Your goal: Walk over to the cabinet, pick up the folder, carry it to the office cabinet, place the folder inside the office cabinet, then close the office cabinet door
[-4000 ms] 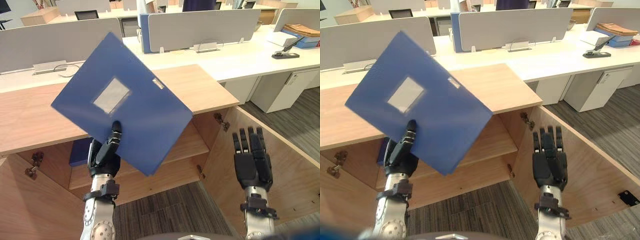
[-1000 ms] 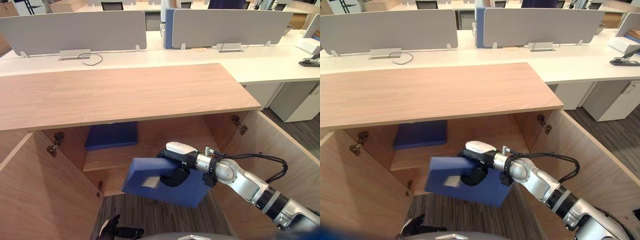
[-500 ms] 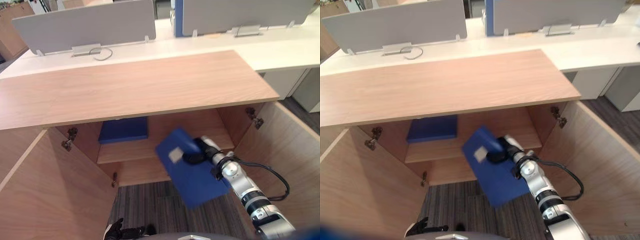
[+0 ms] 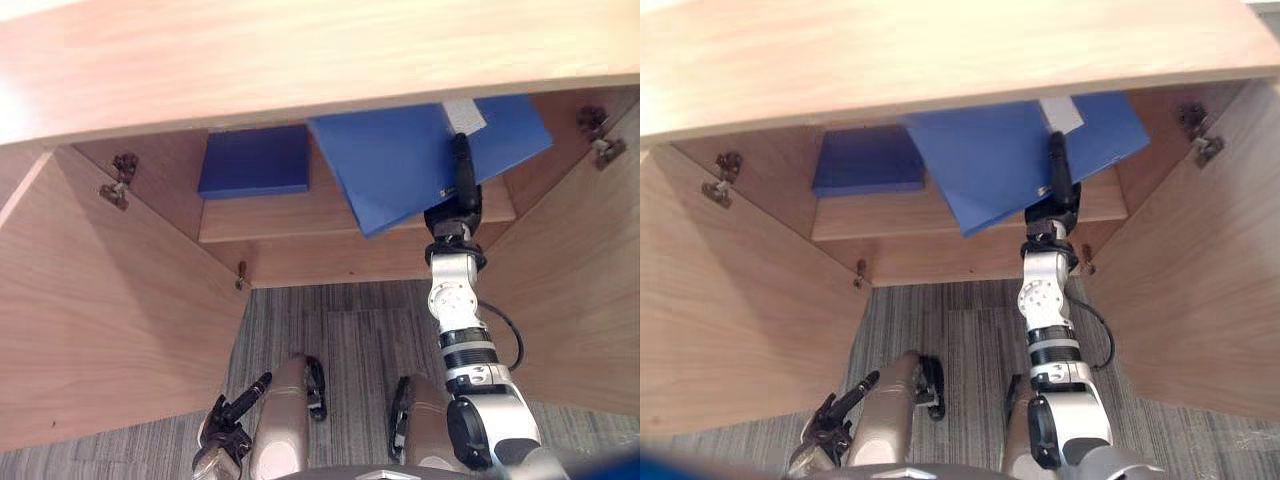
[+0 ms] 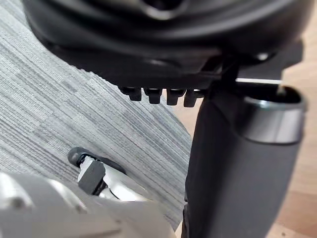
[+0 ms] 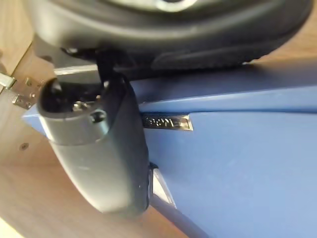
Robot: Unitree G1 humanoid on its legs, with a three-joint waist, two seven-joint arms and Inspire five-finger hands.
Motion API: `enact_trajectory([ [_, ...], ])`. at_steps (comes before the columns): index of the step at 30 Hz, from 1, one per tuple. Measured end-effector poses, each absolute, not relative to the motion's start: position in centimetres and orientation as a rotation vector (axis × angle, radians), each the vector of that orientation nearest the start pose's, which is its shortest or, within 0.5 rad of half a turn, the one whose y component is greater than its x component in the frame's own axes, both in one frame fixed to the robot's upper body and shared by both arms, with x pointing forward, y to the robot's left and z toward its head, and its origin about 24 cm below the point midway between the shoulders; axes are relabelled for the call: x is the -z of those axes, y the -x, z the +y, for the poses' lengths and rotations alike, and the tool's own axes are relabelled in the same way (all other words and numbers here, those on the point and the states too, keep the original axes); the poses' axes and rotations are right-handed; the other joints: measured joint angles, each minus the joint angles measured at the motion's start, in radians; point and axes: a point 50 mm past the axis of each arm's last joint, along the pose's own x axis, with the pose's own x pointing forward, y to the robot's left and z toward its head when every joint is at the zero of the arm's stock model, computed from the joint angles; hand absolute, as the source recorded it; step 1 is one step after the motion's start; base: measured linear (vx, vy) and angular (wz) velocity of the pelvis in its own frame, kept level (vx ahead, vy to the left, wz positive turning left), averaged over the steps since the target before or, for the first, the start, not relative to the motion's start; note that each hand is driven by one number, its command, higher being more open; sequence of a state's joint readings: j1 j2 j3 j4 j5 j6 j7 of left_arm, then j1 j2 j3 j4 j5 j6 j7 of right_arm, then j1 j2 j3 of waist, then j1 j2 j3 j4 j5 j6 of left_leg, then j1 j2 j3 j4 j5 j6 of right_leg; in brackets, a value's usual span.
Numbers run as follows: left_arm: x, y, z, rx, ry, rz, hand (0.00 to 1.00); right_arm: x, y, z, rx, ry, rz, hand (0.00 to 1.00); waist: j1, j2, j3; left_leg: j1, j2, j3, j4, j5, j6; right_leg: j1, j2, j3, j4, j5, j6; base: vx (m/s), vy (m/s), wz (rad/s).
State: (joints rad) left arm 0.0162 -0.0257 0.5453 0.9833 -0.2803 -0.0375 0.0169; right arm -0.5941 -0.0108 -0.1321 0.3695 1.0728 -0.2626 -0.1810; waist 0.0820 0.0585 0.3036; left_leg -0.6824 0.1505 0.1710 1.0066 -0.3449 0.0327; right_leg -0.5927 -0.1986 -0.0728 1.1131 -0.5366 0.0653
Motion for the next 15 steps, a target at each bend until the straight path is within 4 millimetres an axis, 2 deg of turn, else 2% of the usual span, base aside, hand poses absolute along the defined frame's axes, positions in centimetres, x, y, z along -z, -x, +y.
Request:
enact_trajectory([
  [3, 15.6, -10.2, 21.3, -0.724, 0.571, 0.936, 1.00, -14.4, -35.7, -16.4, 0.174, -1.136, -0.320, 0.00, 0.010, -0.009, 0.008, -0.073, -0.002, 0.009, 0.088, -0.035, 0.012, -0.077, -0.016, 0.025, 0.088, -0.031, 0.016, -0.07, 0.111, -0.02],
  [6, 16.0, -9.6, 20.6, -0.738, 0.586, 0.967, 1.00, -15.2, -36.3, -16.9, 0.194, -1.134, -0.319, 0.00, 0.022, -0.013, 0.013, -0.093, -0.012, 0.011, 0.108, -0.043, 0.013, -0.095, -0.033, 0.031, 0.111, -0.038, 0.022, -0.04, 0.093, 0.09],
  [9, 15.9, -9.8, 20.3, -0.748, 0.628, 0.952, 1.00, -17.3, -37.7, -16.6, 0.187, -1.159, -0.326, 0.00, 0.027, -0.016, 0.014, -0.130, -0.032, 0.009, 0.117, -0.042, 0.014, -0.130, -0.055, 0.030, 0.134, -0.041, 0.023, -0.04, 0.048, 0.20],
  [11, 15.7, -10.4, 20.3, -0.757, 0.641, 0.933, 1.00, -19.5, -39.1, -16.8, 0.185, -1.195, -0.322, 0.00, 0.039, -0.017, 0.014, -0.173, -0.050, 0.004, 0.120, -0.028, 0.015, -0.170, -0.073, 0.025, 0.153, -0.042, 0.022, -0.04, 0.037, 0.27],
  [12, 15.7, -10.7, 20.3, -0.760, 0.643, 0.925, 1.00, -20.1, -39.3, -17.0, 0.190, -1.209, -0.322, 0.00, 0.045, -0.017, 0.014, -0.184, -0.054, 0.000, 0.122, -0.024, 0.016, -0.178, -0.077, 0.021, 0.156, -0.043, 0.022, -0.02, 0.011, 0.33],
  [13, 15.3, -11.3, 20.3, -0.775, 0.651, 0.896, 1.00, -21.2, -40.0, -18.0, 0.215, -1.285, -0.316, 0.00, 0.066, -0.016, 0.013, -0.219, -0.061, -0.022, 0.133, -0.014, 0.019, -0.196, -0.083, 0.002, 0.166, -0.045, 0.017, -0.01, -0.004, 0.34],
  [15, 15.1, -11.8, 20.2, -0.775, 0.651, 0.879, 1.00, -21.6, -40.3, -19.3, 0.260, -1.373, -0.313, 0.00, 0.080, -0.016, 0.013, -0.247, -0.078, -0.048, 0.145, -0.005, 0.024, -0.198, -0.099, -0.027, 0.178, -0.056, 0.015, 0.02, -0.019, 0.45],
])
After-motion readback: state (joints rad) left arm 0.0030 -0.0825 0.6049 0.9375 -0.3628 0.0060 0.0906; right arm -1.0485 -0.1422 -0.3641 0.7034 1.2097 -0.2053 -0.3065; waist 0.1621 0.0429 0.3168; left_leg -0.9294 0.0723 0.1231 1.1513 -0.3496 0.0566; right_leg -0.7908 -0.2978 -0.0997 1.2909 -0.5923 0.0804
